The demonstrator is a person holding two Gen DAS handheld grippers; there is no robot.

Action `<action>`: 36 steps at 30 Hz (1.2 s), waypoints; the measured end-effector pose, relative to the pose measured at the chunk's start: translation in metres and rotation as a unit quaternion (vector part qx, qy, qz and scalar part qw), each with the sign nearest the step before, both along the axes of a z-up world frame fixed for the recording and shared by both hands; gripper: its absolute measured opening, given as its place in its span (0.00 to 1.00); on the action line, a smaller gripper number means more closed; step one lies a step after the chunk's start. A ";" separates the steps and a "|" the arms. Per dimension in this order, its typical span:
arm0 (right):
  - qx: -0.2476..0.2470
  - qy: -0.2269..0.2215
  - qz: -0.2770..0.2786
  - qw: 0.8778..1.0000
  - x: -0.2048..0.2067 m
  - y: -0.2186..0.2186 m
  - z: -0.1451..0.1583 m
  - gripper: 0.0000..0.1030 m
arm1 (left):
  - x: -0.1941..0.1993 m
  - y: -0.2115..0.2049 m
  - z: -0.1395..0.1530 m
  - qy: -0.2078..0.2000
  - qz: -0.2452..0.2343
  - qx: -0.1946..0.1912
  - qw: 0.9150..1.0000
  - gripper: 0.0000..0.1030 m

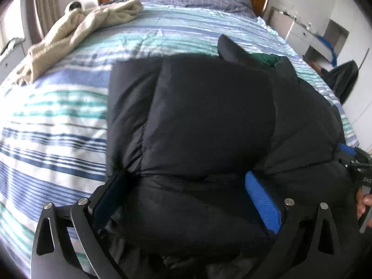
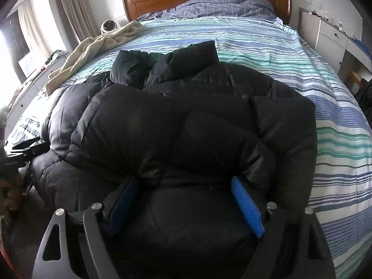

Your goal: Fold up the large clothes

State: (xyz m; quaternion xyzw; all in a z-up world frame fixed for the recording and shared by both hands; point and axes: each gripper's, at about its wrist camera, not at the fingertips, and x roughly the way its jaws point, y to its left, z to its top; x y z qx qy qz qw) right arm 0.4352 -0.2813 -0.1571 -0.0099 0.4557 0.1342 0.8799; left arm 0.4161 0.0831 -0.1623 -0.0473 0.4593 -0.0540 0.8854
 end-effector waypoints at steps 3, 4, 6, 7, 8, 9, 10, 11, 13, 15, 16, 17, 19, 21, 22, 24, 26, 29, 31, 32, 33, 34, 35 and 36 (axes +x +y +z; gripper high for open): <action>0.009 -0.008 -0.004 1.000 -0.003 -0.004 -0.004 0.82 | -0.004 0.007 0.029 -0.034 0.000 -0.035 0.999 0.94; 0.009 -0.012 -0.005 1.000 -0.005 -0.004 -0.002 0.82 | 0.000 0.010 0.041 -0.047 0.006 -0.052 0.998 0.94; 0.009 -0.018 -0.007 1.000 -0.013 0.000 -0.006 0.82 | 0.017 0.012 0.051 -0.057 0.013 -0.073 0.996 0.95; 0.013 -0.022 -0.008 1.000 -0.014 -0.001 -0.006 0.82 | 0.027 0.012 0.053 -0.058 0.015 -0.074 0.995 0.95; 0.015 -0.024 -0.008 1.000 -0.012 -0.001 -0.007 0.82 | 0.040 0.010 0.051 -0.058 0.020 -0.067 0.996 0.95; 0.018 -0.027 -0.009 0.999 -0.013 -0.002 -0.008 0.82 | 0.050 0.009 0.048 -0.055 0.025 -0.061 0.996 0.95; 0.020 -0.030 -0.010 0.999 -0.015 -0.003 -0.008 0.82 | 0.066 0.009 0.041 -0.041 0.033 -0.055 0.997 0.95; 0.021 -0.032 -0.010 0.999 -0.015 -0.003 -0.009 0.82 | 0.085 0.013 0.025 -0.013 0.050 -0.055 0.997 0.95; 0.027 -0.037 -0.012 0.999 -0.015 -0.004 -0.010 0.82 | 0.105 0.024 -0.009 0.039 0.088 -0.064 0.993 0.96; 0.034 -0.040 -0.012 0.999 -0.015 -0.005 -0.011 0.82 | 0.116 0.044 -0.036 0.070 0.134 -0.087 0.985 1.00; 0.037 -0.042 -0.013 0.998 -0.015 -0.005 -0.012 0.82 | 0.117 0.054 -0.044 0.066 0.154 -0.105 0.980 1.00; 0.037 -0.043 -0.013 0.998 -0.016 -0.006 -0.013 0.82 | 0.116 0.060 -0.049 0.066 0.159 -0.122 0.977 1.00; 0.033 -0.044 -0.014 0.998 -0.016 -0.005 -0.014 0.82 | 0.115 0.058 -0.048 0.064 0.151 -0.112 0.980 1.00; 0.033 -0.045 -0.014 0.998 -0.016 -0.005 -0.015 0.82 | 0.111 0.053 -0.041 0.072 0.139 -0.092 0.983 0.98; 0.034 -0.046 -0.015 0.998 -0.016 -0.006 -0.015 0.82 | 0.105 0.051 -0.033 0.072 0.133 -0.090 0.984 0.97; 0.038 -0.047 -0.015 0.998 -0.016 -0.007 -0.015 0.82 | 0.082 0.047 -0.013 0.053 0.112 -0.115 0.986 0.96; 0.042 -0.049 -0.016 0.998 -0.017 -0.008 -0.015 0.82 | 0.049 0.041 0.007 0.020 0.083 -0.118 0.989 0.97; 0.043 -0.051 -0.016 0.998 -0.017 -0.008 -0.015 0.82 | 0.007 0.027 0.018 -0.013 0.034 -0.077 0.996 0.99; 0.041 -0.051 -0.017 0.998 -0.016 -0.007 -0.015 0.82 | -0.003 0.018 0.007 -0.008 0.014 -0.044 0.999 0.99; 0.040 -0.051 -0.017 0.998 -0.016 -0.007 -0.015 0.82 | -0.003 0.017 -0.007 0.009 0.011 -0.034 0.999 1.00; 0.037 -0.050 -0.017 0.998 -0.016 -0.006 -0.015 0.82 | 0.001 0.018 -0.015 0.018 0.013 -0.047 0.999 1.00; 0.033 -0.048 -0.016 0.998 -0.015 -0.005 -0.015 0.82 | 0.003 0.026 -0.025 0.024 0.023 -0.084 0.996 1.00; 0.030 -0.047 -0.016 0.998 -0.015 -0.004 -0.016 0.82 | 0.005 0.030 -0.028 0.026 0.030 -0.102 0.994 1.00; 0.026 -0.045 -0.016 0.999 -0.014 -0.003 -0.016 0.82 | 0.005 0.036 -0.030 0.029 0.036 -0.123 0.991 1.00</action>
